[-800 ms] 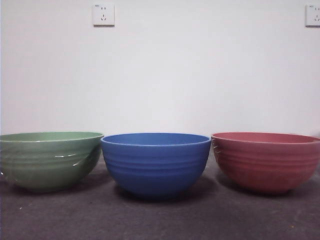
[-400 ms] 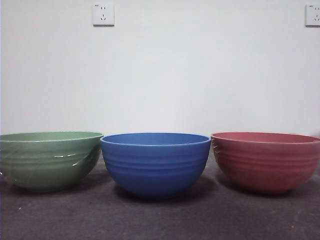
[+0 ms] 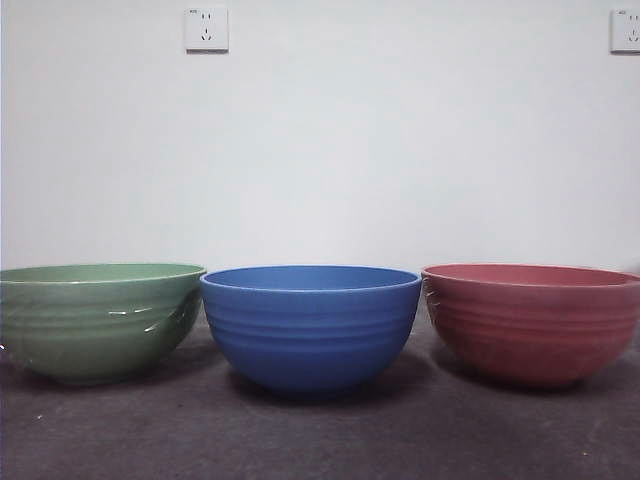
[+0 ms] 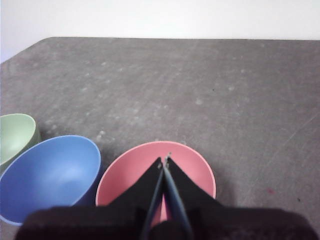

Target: Pick up the green bowl on the top,put the green bowl on the left,pick up the red bowl in the middle,put the red bowl on the right

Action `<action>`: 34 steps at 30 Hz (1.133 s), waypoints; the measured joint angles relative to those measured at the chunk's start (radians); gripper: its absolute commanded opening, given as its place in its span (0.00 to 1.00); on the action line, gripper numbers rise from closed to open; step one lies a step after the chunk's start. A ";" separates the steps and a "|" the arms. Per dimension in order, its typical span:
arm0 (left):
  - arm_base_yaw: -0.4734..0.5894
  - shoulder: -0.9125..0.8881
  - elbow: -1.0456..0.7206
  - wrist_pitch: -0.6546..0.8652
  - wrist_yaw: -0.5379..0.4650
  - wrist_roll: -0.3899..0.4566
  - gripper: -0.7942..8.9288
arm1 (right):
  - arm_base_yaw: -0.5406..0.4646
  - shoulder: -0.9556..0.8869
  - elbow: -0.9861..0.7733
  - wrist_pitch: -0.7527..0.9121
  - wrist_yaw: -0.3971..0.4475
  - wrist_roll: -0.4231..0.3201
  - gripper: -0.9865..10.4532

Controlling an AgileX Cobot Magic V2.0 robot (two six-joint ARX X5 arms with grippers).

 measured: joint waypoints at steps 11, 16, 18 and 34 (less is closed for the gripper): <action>0.141 -0.323 -0.230 0.158 -0.006 0.069 0.08 | 0.000 0.000 0.000 -0.032 0.000 0.000 0.09; 0.159 -0.348 -0.446 0.339 -0.005 0.069 0.08 | 0.000 0.001 0.000 -0.034 0.000 0.000 0.09; 0.160 -0.348 -0.515 0.398 -0.005 0.069 0.08 | 0.000 0.001 0.000 -0.034 0.000 0.000 0.09; 0.160 -0.349 -0.612 0.438 -0.003 0.069 0.08 | 0.000 0.001 0.000 -0.034 0.000 0.000 0.09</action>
